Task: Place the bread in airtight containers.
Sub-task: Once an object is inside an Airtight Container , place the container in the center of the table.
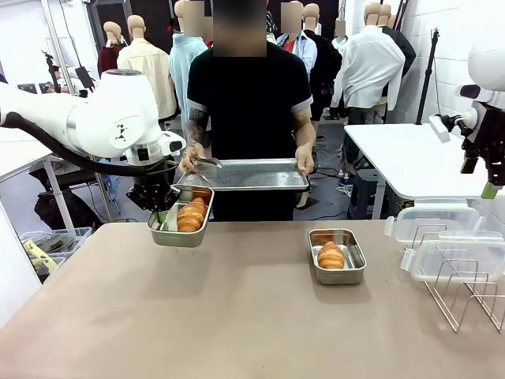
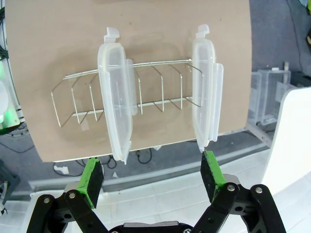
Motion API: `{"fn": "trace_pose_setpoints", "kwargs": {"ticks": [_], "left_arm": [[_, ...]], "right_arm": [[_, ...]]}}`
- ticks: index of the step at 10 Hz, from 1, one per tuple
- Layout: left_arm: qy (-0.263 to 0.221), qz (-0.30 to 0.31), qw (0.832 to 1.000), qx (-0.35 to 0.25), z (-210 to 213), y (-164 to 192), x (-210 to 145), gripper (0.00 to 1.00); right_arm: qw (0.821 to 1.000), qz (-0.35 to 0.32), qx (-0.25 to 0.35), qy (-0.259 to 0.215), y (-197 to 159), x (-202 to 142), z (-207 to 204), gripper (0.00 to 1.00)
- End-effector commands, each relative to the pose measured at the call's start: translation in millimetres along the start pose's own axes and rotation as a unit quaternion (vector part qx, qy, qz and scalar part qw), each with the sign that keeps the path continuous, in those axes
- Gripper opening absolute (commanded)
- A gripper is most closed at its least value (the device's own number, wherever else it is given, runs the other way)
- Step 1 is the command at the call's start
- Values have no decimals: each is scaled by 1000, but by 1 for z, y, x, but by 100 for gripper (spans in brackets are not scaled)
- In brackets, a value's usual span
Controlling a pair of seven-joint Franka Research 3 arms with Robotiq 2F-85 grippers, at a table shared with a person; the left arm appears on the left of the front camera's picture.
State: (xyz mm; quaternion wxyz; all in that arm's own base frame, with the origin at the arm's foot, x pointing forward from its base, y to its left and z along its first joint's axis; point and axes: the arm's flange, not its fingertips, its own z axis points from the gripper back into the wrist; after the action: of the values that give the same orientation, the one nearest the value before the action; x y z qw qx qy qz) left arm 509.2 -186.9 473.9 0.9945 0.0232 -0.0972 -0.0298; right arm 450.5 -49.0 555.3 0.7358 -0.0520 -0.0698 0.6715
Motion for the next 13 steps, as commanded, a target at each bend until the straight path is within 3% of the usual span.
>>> {"fn": "trace_pose_setpoints", "kwargs": {"ticks": [1, 4, 9, 13], "left_arm": [[-9, -1, 1000, -2, 4, 1, 0, 0], [-1, -5, 1000, -12, -16, 17, -2, 0], [4, -3, 1000, -12, -105, 65, -3, 0], [15, 8, 999, -27, -149, 74, 3, 0]], "right_arm": [[1000, 5, -5, -8, -2, 0, -1, 100], [1000, 5, -5, -8, -2, 0, -1, 100], [1000, 5, -5, -8, -2, 0, -1, 100], [1000, 5, -5, -8, -2, 0, -1, 100]]}}
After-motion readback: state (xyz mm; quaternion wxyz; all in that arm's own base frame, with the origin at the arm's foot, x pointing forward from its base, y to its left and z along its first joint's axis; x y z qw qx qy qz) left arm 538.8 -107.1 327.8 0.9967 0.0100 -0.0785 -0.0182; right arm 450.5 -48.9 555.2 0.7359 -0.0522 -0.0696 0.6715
